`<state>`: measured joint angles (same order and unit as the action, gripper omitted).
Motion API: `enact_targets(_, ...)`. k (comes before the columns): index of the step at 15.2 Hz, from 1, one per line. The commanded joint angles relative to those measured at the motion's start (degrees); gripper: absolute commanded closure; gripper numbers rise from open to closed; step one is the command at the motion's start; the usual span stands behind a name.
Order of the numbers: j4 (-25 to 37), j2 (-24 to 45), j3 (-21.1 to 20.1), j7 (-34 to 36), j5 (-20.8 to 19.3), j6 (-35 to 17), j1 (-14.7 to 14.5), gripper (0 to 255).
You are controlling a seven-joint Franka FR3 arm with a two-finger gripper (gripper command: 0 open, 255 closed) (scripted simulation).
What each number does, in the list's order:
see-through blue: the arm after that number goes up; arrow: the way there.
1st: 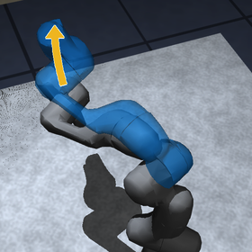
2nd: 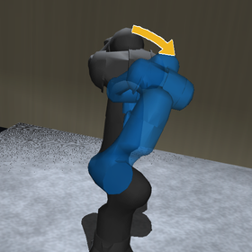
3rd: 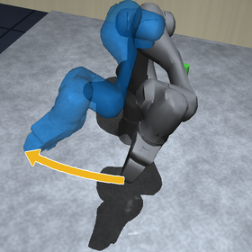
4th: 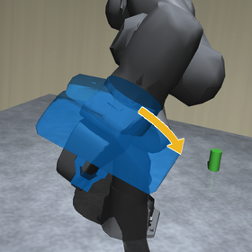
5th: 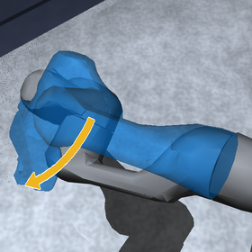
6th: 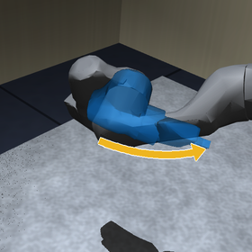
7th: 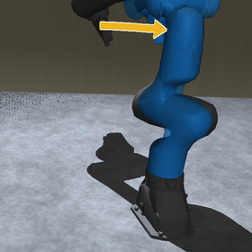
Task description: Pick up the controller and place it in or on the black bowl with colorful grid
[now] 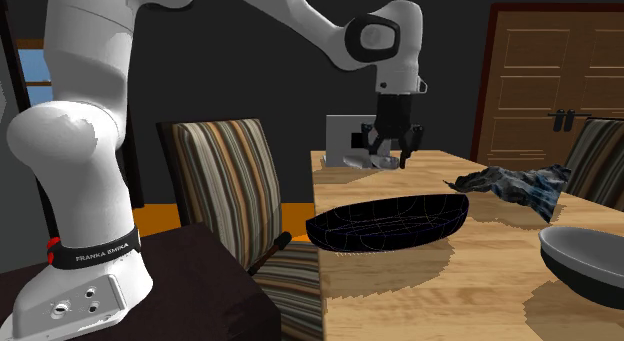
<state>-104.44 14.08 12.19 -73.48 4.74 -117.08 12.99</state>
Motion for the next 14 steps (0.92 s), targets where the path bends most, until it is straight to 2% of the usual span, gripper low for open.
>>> enact_targets(1, 2.3, 1.5, 0.8, -2.6, 0.5, 1.0, 1.6, 255)
enact_targets(4, 7.7, 5.3, 1.9, -6.8, 1.6, 2.8, 4.6, 255)
enact_targets(14, 3.9, 8.2, 1.5, -7.5, 2.6, -3.7, 4.8, 255)
